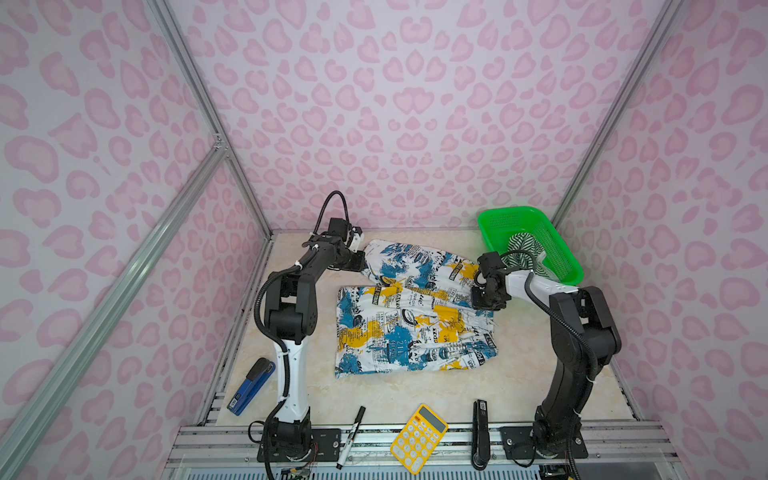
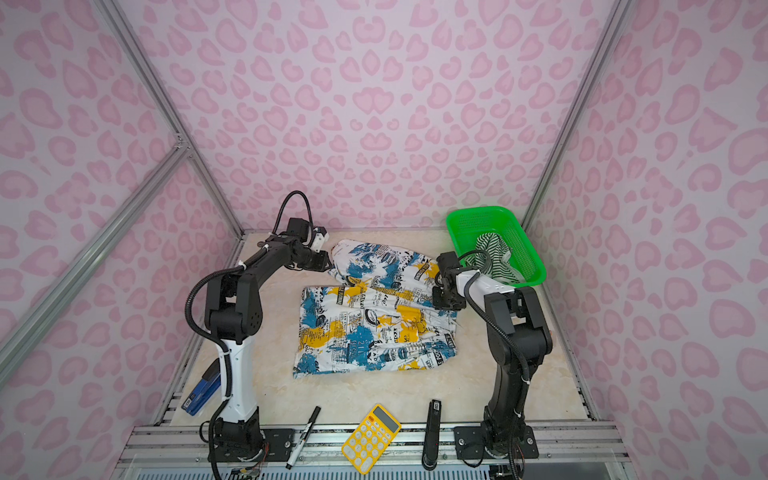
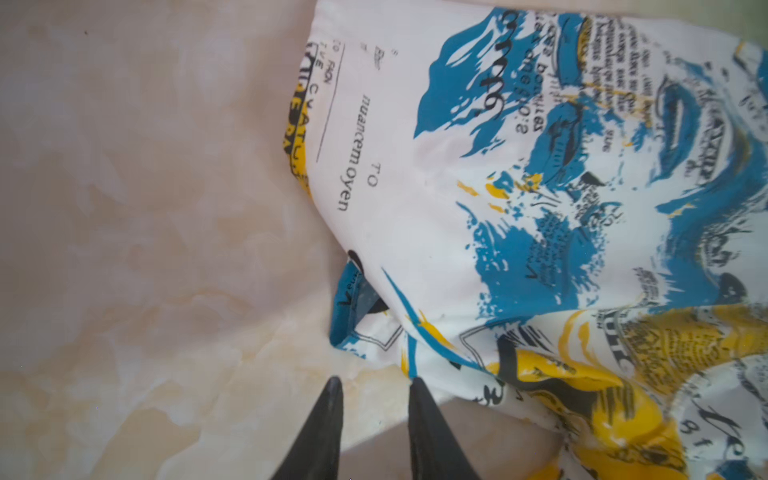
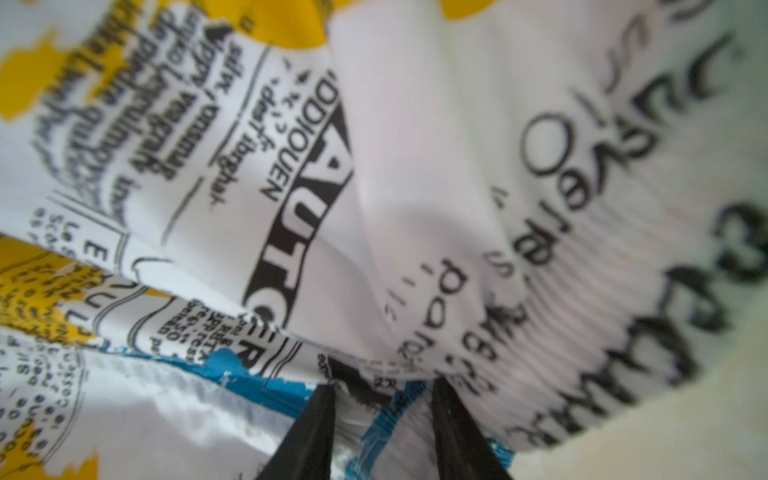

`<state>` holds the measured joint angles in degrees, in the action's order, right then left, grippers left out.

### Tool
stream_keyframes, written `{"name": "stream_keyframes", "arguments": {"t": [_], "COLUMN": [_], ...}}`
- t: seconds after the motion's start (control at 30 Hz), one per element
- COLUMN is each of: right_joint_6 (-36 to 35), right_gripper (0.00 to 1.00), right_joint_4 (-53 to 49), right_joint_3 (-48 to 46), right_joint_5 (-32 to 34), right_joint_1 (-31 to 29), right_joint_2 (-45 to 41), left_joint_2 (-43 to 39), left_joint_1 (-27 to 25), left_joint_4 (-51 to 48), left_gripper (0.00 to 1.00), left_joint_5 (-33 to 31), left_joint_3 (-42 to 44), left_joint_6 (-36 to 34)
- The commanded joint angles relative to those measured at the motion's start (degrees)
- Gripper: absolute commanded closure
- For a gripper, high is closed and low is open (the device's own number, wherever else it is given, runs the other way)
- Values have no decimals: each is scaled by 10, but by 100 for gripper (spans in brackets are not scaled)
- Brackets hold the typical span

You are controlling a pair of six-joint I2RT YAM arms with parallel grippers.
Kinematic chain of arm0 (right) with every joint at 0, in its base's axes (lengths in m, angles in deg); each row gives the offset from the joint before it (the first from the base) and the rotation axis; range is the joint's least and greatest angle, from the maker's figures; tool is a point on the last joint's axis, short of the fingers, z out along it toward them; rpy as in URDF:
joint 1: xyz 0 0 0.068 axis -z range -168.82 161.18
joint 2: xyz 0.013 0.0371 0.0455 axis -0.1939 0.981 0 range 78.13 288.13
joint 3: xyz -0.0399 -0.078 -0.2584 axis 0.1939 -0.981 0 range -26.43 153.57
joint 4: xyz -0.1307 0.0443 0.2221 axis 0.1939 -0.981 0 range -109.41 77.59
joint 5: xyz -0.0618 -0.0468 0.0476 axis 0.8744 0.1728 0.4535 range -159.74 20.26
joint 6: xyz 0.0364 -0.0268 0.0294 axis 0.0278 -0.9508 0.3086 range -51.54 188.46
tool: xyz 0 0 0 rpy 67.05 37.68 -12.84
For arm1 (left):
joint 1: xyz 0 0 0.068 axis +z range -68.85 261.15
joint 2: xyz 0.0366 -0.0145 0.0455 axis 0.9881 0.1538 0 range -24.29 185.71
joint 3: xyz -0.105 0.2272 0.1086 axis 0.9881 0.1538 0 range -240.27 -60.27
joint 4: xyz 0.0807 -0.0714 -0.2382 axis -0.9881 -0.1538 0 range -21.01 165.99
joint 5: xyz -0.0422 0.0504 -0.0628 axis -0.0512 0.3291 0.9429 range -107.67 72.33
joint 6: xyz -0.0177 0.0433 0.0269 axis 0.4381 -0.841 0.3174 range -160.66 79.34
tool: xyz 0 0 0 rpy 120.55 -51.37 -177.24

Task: Fold and stack the mixed laundry pile
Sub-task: 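Smooth the far corner with the left gripper while the right gripper holds the hem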

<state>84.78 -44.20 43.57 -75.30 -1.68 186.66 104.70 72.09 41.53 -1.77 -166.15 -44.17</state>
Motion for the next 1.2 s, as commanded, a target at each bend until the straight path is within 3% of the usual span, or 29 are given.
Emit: {"name": "stream_keyframes", "arguments": {"t": [0.0, 0.27, 0.5, 0.87, 1.07, 1.17], "right_joint_6": [3, 6, 6, 5, 5, 6], "right_gripper": [60, 60, 60, 60, 60, 60], "right_joint_4": [-26, -25, -21, -24, -23, -22], "right_joint_3": [-6, -9, -6, -6, -7, -8], "right_joint_5": [9, 4, -2, -4, -5, -5], "right_joint_1": [0, 0, 0, -1, 0, 0], "right_joint_2": [-2, -10, -5, -17, -21, -23], "left_joint_2": [16, 87, 108, 184, 187, 189], "left_joint_1": [-3, -14, -21, -27, -34, -38], "left_joint_4": [-24, -129, -170, -235, -239, -250], "left_gripper": [70, 70, 69, 66, 65, 70], "left_joint_5": [-33, -13, 30, -40, -36, -25], "left_joint_3": [-28, -142, -176, -281, -282, -282], "left_joint_6": [-36, -73, -85, -55, -65, -73]}}
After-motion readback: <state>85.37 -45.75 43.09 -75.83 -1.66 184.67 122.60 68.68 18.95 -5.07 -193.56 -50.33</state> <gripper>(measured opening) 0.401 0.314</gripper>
